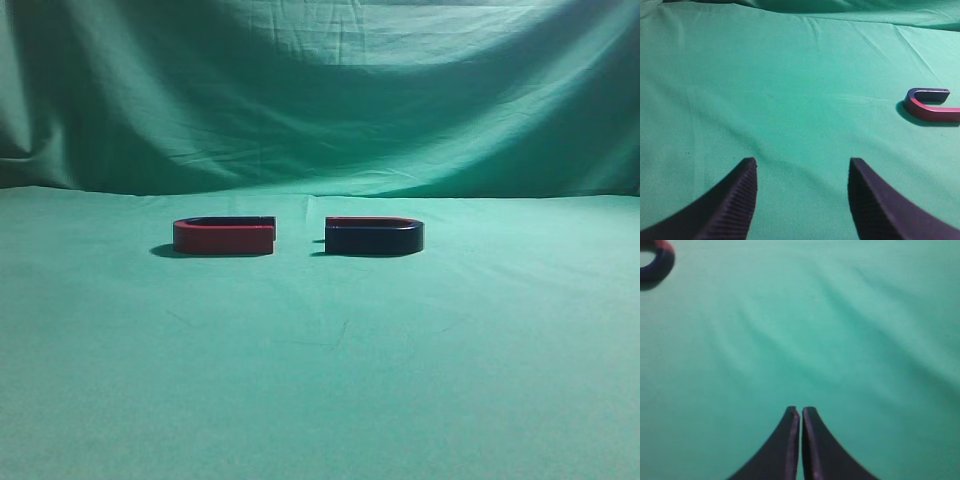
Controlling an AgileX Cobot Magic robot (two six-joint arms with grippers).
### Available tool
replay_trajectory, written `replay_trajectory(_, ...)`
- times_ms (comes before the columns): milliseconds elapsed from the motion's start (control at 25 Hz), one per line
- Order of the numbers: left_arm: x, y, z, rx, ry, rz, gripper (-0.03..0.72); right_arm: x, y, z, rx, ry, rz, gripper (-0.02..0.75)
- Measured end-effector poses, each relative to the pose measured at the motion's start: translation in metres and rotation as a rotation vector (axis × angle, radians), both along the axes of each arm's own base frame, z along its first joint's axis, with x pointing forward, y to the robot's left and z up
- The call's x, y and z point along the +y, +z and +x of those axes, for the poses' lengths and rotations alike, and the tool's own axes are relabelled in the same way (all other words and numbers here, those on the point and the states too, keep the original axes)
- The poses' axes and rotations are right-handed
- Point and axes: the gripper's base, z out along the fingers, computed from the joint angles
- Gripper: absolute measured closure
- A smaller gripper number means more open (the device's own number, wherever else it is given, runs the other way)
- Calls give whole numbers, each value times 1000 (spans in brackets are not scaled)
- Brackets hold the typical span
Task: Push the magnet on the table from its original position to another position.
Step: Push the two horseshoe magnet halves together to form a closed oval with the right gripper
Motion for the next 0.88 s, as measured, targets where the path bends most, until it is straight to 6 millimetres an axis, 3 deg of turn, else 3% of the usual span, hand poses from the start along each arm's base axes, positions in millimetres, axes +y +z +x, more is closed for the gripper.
replay_trajectory(400,0,0,0,0,0,0,316,43,-12,53,101,144,-5,738)
replay_trajectory(880,0,0,0,0,0,0,316,104,-57,150,214,225,-37,738)
